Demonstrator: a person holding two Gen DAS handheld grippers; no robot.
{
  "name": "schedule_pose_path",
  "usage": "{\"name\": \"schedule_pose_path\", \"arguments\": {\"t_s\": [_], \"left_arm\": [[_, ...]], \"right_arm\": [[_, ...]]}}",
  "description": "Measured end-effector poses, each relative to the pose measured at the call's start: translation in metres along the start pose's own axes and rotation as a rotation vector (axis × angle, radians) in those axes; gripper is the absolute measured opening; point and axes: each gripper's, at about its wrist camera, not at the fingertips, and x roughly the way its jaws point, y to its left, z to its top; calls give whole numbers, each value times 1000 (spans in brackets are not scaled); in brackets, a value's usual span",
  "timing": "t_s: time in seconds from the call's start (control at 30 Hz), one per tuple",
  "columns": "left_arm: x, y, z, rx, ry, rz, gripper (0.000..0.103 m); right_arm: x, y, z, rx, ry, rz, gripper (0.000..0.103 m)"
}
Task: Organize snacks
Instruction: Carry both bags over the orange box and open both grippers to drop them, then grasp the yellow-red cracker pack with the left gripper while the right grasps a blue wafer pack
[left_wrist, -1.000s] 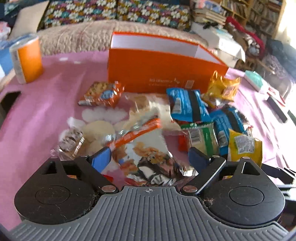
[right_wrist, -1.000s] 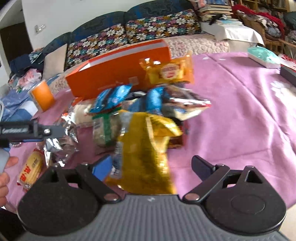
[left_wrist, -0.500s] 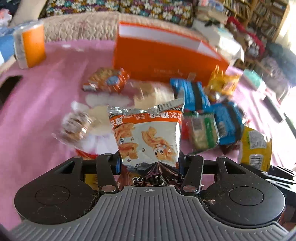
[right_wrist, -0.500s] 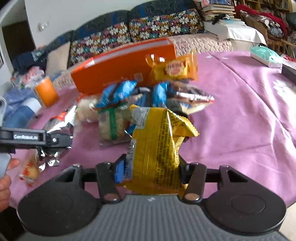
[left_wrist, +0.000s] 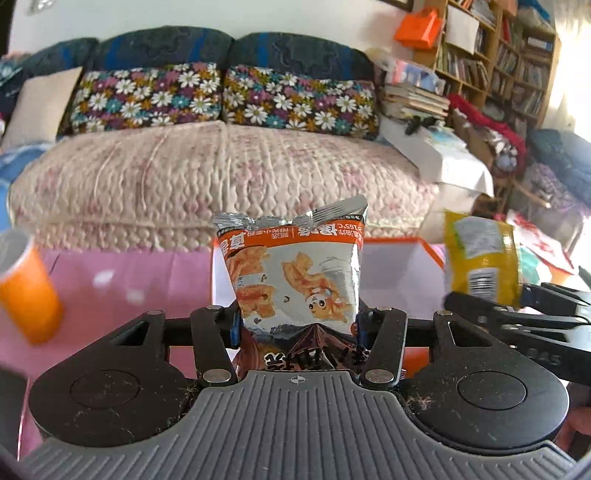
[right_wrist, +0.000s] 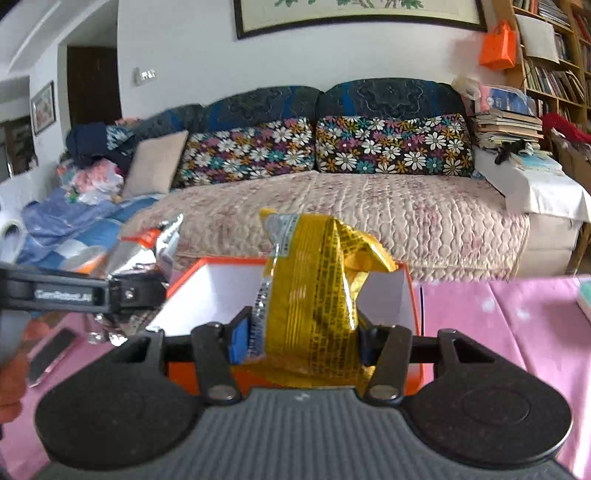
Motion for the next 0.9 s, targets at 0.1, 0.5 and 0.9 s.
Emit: {"name": "schedule_pose_path", "arguments": {"t_s": [0.1,0.5,0.9], "left_arm": [[46,4,9,19,32,15,41],[-44,17,-65,56,-14,29,72],[-122,30,-232,110,221,222,70]], "right_arm": [[54,-10,7,13,53,7,57],[-37,5,-41,-4,-47,58,94],[-163,25,-194,159,160,-4,94]]}}
